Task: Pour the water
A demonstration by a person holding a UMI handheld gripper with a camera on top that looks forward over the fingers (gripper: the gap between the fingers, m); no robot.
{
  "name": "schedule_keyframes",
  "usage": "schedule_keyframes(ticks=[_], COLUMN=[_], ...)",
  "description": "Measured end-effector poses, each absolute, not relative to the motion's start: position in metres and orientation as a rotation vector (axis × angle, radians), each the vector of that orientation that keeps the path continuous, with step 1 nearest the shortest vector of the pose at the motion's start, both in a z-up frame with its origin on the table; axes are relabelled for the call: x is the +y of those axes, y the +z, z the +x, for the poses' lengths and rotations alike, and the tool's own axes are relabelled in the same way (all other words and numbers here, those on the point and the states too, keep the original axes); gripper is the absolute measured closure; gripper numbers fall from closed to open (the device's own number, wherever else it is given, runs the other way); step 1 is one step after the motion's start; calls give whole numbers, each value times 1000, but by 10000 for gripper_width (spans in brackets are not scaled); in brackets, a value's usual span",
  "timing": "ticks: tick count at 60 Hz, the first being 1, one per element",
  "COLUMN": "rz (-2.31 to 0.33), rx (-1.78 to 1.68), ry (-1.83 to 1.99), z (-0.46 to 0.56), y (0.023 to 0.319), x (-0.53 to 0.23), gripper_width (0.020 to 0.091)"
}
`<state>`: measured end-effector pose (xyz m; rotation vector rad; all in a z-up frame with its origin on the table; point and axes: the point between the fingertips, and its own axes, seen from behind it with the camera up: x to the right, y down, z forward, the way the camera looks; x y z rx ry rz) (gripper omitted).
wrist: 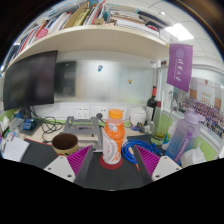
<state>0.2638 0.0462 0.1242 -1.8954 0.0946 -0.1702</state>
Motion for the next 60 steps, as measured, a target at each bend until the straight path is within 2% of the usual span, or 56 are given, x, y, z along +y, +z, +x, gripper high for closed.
schedule_keyframes(ticks=[19, 32, 38, 60], rz=[-2028, -2002, -1985, -1967], rx=[139, 142, 133, 154], ry=[-88, -164, -176, -149], z=[169, 144, 130, 114], y=[233, 280, 293, 301], x=[-60, -100, -114, -127], gripper_width=[267, 261, 264, 263])
